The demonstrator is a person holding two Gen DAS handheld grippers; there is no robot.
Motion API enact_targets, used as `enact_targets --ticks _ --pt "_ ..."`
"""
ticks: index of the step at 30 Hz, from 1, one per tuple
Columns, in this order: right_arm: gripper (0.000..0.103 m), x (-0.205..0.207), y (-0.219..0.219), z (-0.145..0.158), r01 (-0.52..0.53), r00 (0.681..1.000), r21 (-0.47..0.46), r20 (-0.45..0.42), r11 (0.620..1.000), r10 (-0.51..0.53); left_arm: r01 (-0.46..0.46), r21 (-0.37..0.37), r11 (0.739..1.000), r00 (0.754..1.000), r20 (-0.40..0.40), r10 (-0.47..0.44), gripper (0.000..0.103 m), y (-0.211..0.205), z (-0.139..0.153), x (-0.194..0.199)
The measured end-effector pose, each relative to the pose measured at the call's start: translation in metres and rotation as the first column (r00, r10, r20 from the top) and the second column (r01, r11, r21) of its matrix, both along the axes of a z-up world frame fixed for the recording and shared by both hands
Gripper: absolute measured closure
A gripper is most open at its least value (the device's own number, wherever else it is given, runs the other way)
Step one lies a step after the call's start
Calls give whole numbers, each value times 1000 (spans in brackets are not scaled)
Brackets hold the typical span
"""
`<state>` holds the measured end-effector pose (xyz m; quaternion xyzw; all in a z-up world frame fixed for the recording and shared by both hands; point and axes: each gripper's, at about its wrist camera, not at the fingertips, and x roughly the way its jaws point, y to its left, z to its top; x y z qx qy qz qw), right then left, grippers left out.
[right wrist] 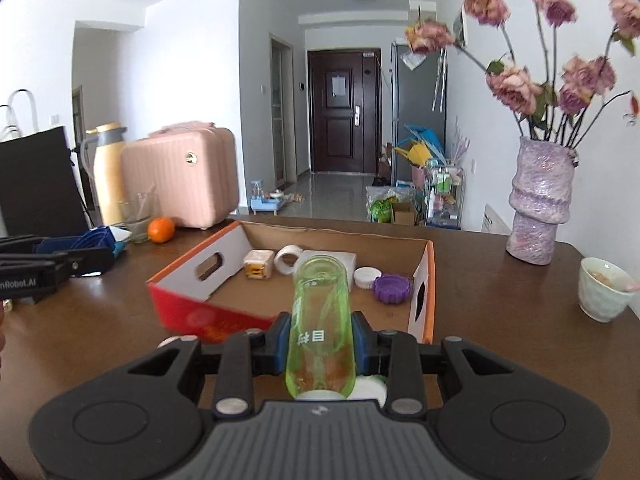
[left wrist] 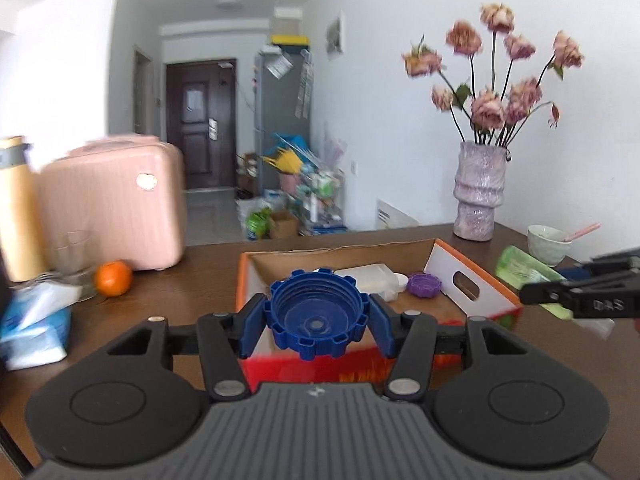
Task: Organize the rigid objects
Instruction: 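Lower the blue cap and green bottle into the red box, then open both grippers to release the cap and bottle, then raise them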
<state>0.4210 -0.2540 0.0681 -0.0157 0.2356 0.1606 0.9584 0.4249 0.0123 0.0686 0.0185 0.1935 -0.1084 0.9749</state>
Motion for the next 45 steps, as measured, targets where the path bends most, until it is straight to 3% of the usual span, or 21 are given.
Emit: enact_targets --ticks 4,9,13,15,17,21,28,34,36,37,40,45 --pt "73 87 4 -4 -27 994 -62 -109 998 20 -32 -9 999 993 -114 30 48 3 -12 77" --pt "73 160 25 -25 -83 978 -208 -205 975 39 -54 -7 999 977 -207 51 48 4 -35 134" --pt "73 192 43 -44 -120 965 -272 -257 955 48 -75 67 995 968 -235 89 48 0 -54 156" --pt "89 200 51 -49 -121 965 -312 -260 943 38 -69 75 995 965 -248 86 46 0 -59 160" --pt "87 201 55 -49 -116 967 -340 -253 933 28 -56 59 997 964 -258 69 43 3 -59 159" --pt "87 192 52 -37 -102 974 -338 -226 936 24 -51 59 997 969 -239 64 37 5 -46 149" --pt "80 158 34 6 -70 983 -322 -186 944 9 -66 51 997 978 -193 75 24 14 2 111" --pt "61 107 12 48 -18 993 -293 -118 956 -18 -73 57 996 990 -114 79 16 15 35 58" --pt "40 86 3 56 -3 995 -264 -99 964 -24 -73 48 996 994 -82 77 13 14 43 37" --pt "37 75 -1 58 4 996 -250 -87 968 -27 -79 42 996 995 -65 82 10 14 45 27" --pt "34 41 -13 61 29 998 -201 -51 979 -40 -91 20 996 996 -15 92 4 13 49 -3" --pt "26 -19 -26 60 40 999 -76 18 996 -38 -91 3 996 995 45 91 4 6 47 -51"
